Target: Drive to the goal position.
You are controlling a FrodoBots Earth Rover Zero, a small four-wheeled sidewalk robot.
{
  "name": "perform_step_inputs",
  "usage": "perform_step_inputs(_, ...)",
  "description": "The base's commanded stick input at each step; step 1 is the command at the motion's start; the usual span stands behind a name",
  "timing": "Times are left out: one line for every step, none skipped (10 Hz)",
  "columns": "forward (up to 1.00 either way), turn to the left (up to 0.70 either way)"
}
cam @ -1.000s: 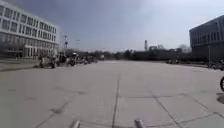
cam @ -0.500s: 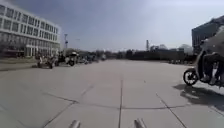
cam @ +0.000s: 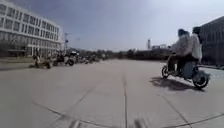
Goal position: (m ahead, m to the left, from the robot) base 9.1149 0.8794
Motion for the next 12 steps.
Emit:
perform_step_inputs(0.85, -0.14)
perform_step_inputs(0.85, 0.0)
perform_step_inputs(0.85, 0.01)
perform_step_inputs(0.85, 0.01)
perform_step_inputs(0.85, 0.01)
perform_step_inputs(0.85, 0.01)
perform_step_inputs(0.85, 0.01)
perform_step_inputs(0.85, 0.01)
perform_step_inputs(0.85, -0.11)
perform_step_inputs(0.85, -0.23)
perform_step_inputs(0.85, -0.33)
perform_step_inputs(0.85, -0.33)
